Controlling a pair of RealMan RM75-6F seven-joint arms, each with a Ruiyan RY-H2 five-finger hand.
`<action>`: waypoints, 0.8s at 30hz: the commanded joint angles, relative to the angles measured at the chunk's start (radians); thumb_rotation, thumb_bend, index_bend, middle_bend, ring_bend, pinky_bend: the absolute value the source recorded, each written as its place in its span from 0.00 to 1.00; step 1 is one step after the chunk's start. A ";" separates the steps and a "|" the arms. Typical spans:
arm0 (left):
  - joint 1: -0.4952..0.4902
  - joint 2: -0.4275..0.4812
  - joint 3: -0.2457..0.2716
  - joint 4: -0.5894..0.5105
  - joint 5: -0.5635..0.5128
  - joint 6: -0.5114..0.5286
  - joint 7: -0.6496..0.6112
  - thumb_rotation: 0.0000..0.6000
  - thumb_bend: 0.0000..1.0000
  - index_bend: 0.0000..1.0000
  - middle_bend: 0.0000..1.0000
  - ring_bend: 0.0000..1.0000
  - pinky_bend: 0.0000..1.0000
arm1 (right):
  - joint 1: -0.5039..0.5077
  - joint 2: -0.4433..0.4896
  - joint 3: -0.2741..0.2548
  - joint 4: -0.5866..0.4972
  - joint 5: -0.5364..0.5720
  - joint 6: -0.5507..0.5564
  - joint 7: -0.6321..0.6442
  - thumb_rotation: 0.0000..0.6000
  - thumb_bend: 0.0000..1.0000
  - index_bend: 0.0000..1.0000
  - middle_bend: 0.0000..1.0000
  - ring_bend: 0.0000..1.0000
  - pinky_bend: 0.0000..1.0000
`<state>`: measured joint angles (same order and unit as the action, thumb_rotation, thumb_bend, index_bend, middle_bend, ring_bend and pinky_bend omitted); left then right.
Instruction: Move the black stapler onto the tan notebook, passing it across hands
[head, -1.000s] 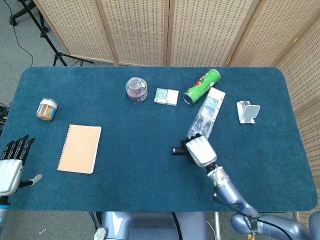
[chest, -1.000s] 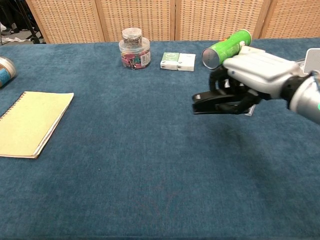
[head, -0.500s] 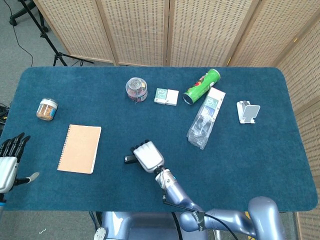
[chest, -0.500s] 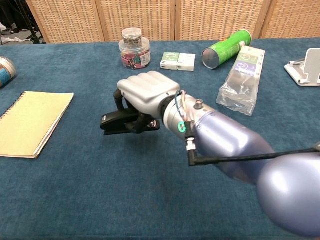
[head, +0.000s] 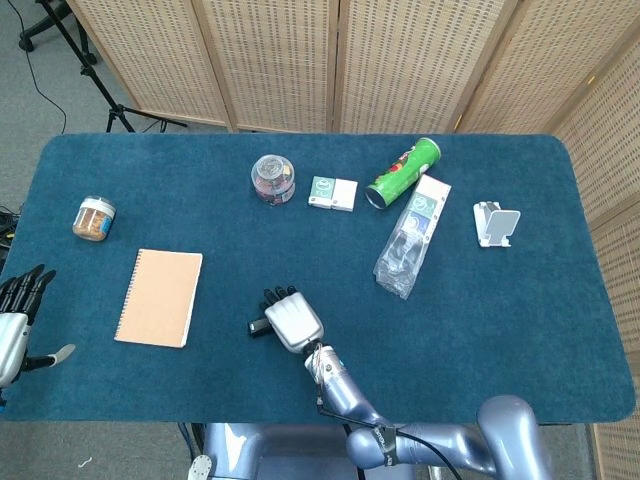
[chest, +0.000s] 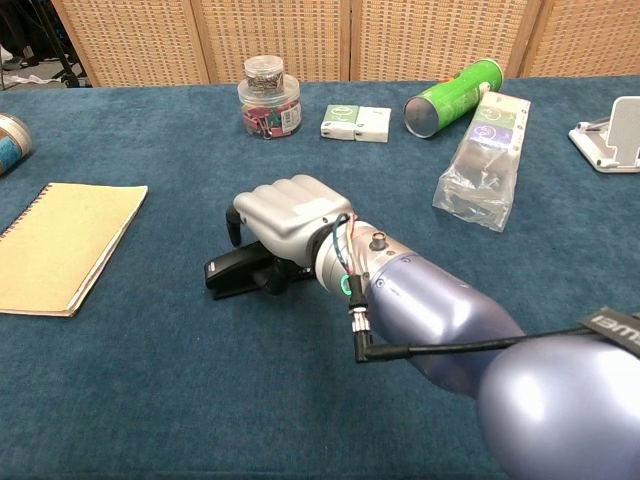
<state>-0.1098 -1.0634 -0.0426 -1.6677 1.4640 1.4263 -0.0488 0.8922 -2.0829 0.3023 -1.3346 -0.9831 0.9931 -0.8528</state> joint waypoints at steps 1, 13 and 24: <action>0.000 -0.001 -0.001 0.000 -0.001 0.001 0.002 1.00 0.00 0.00 0.00 0.00 0.00 | -0.008 0.072 0.013 -0.145 0.040 0.048 -0.083 1.00 0.34 0.00 0.00 0.00 0.11; -0.027 -0.040 -0.006 -0.001 -0.025 -0.043 0.062 1.00 0.00 0.00 0.00 0.00 0.00 | -0.121 0.485 -0.061 -0.517 -0.077 0.192 -0.123 1.00 0.34 0.00 0.00 0.00 0.11; -0.182 -0.160 -0.047 -0.088 -0.111 -0.248 0.262 1.00 0.00 0.00 0.00 0.00 0.00 | -0.418 0.836 -0.315 -0.272 -0.456 0.344 0.536 1.00 0.34 0.00 0.00 0.00 0.11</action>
<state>-0.2453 -1.1821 -0.0721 -1.7282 1.3744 1.2216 0.1554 0.6076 -1.3508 0.1010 -1.7269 -1.3028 1.2561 -0.5723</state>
